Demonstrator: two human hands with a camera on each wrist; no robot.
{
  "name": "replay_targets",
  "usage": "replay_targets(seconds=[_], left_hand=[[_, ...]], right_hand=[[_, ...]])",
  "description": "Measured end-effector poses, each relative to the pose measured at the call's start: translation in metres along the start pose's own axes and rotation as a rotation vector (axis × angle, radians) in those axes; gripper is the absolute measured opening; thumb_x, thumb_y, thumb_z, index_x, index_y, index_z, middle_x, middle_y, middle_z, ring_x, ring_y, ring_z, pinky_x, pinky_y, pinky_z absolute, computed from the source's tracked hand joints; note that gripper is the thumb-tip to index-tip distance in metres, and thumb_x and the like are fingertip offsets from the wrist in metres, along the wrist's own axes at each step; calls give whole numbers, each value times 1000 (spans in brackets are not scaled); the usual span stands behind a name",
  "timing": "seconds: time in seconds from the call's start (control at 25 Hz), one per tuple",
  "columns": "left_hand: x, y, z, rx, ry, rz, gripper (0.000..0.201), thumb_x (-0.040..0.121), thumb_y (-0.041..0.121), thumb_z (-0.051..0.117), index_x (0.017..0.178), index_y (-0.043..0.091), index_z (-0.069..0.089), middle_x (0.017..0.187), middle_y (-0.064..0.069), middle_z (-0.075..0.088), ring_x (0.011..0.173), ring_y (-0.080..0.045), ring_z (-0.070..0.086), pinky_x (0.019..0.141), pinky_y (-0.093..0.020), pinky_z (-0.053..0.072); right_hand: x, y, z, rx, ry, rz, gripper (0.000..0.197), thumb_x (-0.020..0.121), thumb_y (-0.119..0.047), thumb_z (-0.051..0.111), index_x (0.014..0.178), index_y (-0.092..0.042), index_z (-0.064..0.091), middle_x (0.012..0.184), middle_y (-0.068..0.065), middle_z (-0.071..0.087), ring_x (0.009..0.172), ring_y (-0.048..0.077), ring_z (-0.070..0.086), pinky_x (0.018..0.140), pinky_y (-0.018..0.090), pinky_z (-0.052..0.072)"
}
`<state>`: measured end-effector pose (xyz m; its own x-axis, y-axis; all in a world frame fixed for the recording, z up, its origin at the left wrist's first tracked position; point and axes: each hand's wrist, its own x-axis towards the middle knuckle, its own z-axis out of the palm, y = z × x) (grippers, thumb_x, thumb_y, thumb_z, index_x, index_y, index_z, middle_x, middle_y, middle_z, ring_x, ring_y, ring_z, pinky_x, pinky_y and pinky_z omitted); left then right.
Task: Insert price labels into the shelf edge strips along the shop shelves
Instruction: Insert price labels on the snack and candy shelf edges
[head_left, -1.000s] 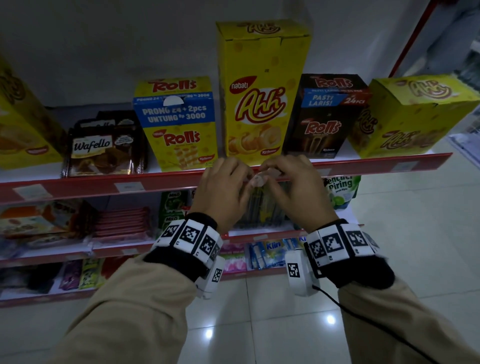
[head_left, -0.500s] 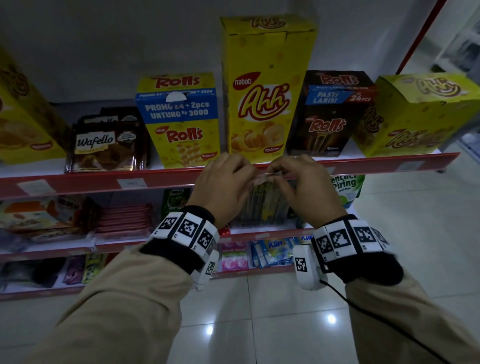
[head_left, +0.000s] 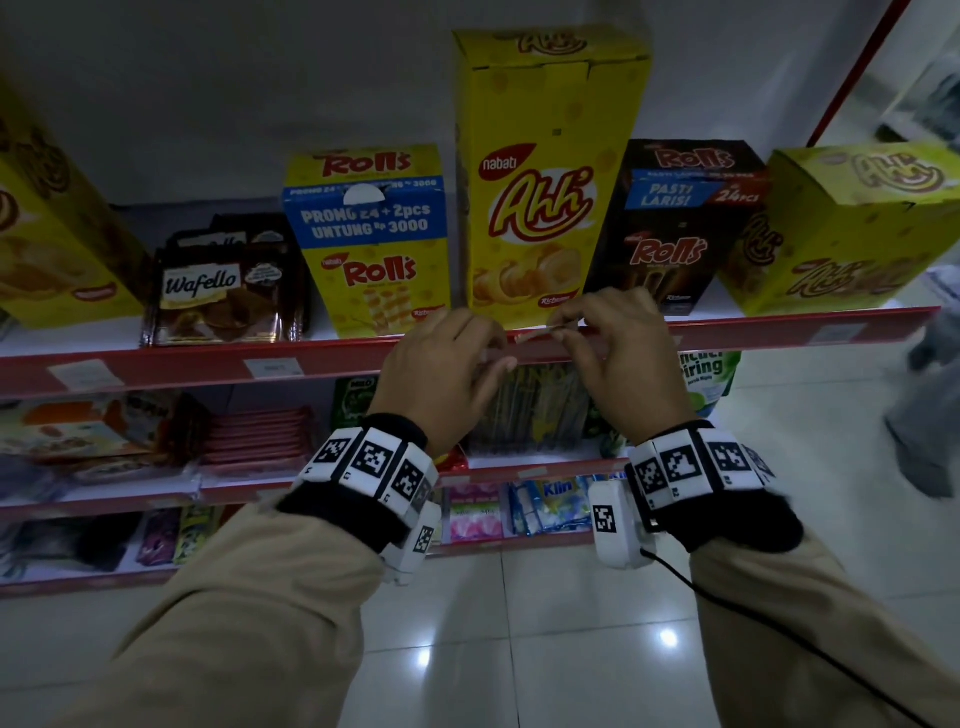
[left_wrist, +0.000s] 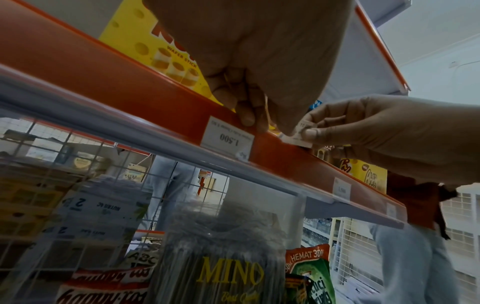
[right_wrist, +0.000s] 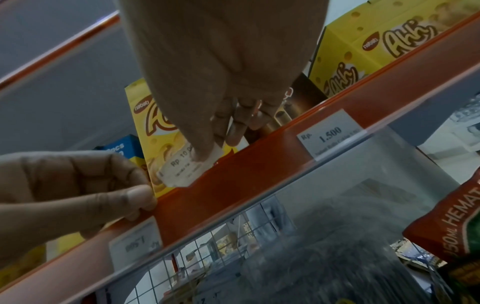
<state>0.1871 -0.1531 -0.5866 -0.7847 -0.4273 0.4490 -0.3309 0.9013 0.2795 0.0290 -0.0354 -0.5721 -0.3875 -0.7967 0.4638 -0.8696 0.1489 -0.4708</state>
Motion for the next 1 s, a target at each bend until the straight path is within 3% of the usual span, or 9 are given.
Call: replay_targets(seconds=[0.08,0.2,0.44,0.8,1.0], left_hand=[[0,2,3,-7,-3,-27,23,94,36,54,107,17,56,98,-2,58,93,-24,50,73,-34,42],[0,7,10,27,11,-40,26,95,33,54,115,17,58,100,-5,55,94,-26,49,76,-38,43],[3,11,14,68,91,-34,13,93,22,57,97,13,65,88,-9,53,84,-30,49,68,-42,42],[7,15,15,301,41,-22,16,91,26,57,95,12,64,91,-11,56,85,-32,52,69,-40,37],[6,18,14,401,52,-33,17,90,28,58,88,14,66,88,-8,59,83,-30,55,70,-39,39]], right_hand=[[-1,1,3,-15,-45,4,10,89,-16,62,97,-15,69,98,4,63,95,29,48,84,42,40],[-4,3,5,-13,-41,-8,12,88,-17,63,98,-15,69,100,4,61,97,29,47,84,43,39],[-7,9,8,-95,-23,-22,14,86,-16,63,99,-15,67,97,7,59,94,31,48,80,43,41],[-5,12,3,-250,-102,-140,16,86,-17,63,100,-10,64,99,11,60,89,32,50,71,38,42],[-7,11,5,-318,-121,-105,19,92,-23,58,101,-9,67,104,15,57,94,33,49,68,42,47]])
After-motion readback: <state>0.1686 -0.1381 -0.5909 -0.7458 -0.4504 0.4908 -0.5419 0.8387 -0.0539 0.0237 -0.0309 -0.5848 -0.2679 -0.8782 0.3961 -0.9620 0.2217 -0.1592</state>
